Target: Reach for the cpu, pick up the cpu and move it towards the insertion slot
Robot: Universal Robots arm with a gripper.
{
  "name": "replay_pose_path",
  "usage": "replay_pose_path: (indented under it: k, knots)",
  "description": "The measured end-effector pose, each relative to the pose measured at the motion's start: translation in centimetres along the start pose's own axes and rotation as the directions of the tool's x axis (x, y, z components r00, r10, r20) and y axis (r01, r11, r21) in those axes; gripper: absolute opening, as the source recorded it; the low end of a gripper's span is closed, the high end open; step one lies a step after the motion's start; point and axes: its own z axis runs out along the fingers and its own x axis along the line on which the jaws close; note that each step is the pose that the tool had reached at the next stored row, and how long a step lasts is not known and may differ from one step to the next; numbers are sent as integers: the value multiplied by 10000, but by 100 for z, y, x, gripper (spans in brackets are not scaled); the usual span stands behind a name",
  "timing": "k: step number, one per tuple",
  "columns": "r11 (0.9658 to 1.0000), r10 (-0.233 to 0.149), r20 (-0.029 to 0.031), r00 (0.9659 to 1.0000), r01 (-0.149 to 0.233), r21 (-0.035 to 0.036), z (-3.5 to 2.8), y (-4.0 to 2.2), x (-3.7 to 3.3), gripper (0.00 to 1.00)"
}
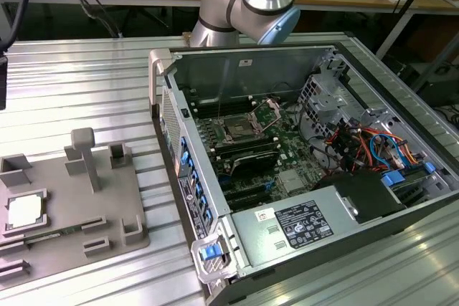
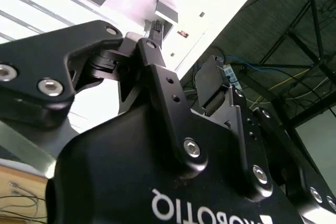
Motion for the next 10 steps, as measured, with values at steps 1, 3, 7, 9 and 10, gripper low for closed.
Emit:
replay_pose_path:
  k: [1,3,7,9,10]
  knots:
    - [10000,-85,-14,10000,85,1,26,-4,0,53]
    - [9998,-223,-36,9997,223,1,73,-10,0,53]
    - [9994,-343,-71,9994,343,1,114,-13,-1,53]
    - [9994,-344,-68,9994,344,0,116,-14,-1,53]
    - [9994,-344,-68,9994,344,0,116,-13,-1,53]
